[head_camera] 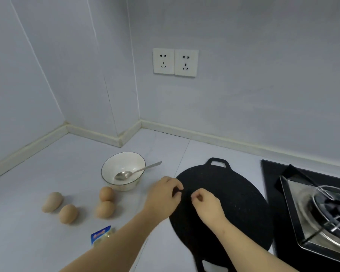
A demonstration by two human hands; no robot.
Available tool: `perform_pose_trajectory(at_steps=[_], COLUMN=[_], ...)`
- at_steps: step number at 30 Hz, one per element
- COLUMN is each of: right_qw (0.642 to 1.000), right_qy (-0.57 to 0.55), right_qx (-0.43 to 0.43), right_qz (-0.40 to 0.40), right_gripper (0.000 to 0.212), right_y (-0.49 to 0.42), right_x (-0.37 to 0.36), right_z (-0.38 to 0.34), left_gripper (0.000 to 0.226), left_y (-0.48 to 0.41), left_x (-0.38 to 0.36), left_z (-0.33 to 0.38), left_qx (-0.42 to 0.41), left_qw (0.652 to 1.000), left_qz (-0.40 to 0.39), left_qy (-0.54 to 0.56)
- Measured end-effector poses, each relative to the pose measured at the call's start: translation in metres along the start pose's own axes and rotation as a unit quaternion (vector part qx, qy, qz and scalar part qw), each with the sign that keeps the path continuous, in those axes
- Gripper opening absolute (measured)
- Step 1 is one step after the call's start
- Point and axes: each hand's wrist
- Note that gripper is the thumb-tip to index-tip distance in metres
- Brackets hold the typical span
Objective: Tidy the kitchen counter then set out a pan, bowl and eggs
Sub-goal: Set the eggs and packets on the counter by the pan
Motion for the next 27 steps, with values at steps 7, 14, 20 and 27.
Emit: perform_pose_trajectory(at_steps=[7, 14, 20, 27], right_qw=[0.997, 0.994, 0.995, 0.993], right_qy=[0.024, 0.037, 0.033, 0.060], right_qx=[-0.053, -0.072, -0.080, -0.061], right_qz=[0.052, 0.070, 0.059, 0.084], right_gripper=[0.017, 0.015, 0.015, 0.015], right_y=[0.003, 0.000, 0.001, -0.002], right_x=[0.031, 0.037, 0.036, 0.031], right_z=[0.037, 0.051, 0.057, 0.051], left_gripper=[0.044, 0.048, 0.048, 0.044], left_y=[-0.032, -0.047, -0.057, -0.059], left_x=[-0.042, -0.048, -0.045, -0.035], left_z=[0.022, 0.016, -0.003, -0.008], left_qx=[0.240, 0.338, 0.394, 0.406], left_qw=[0.959, 0.939, 0.913, 0.887], left_qz=[-0.056, -0.057, -0.042, -0.044], left_qy=[0.137, -0.008, 0.100, 0.215])
Point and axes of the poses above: each hand's wrist, its own y-axis away from the middle knuckle, its own x-axis out of the back of the hand, z = x × y, and after that the axes turned 5 degrees about -x, right-handed
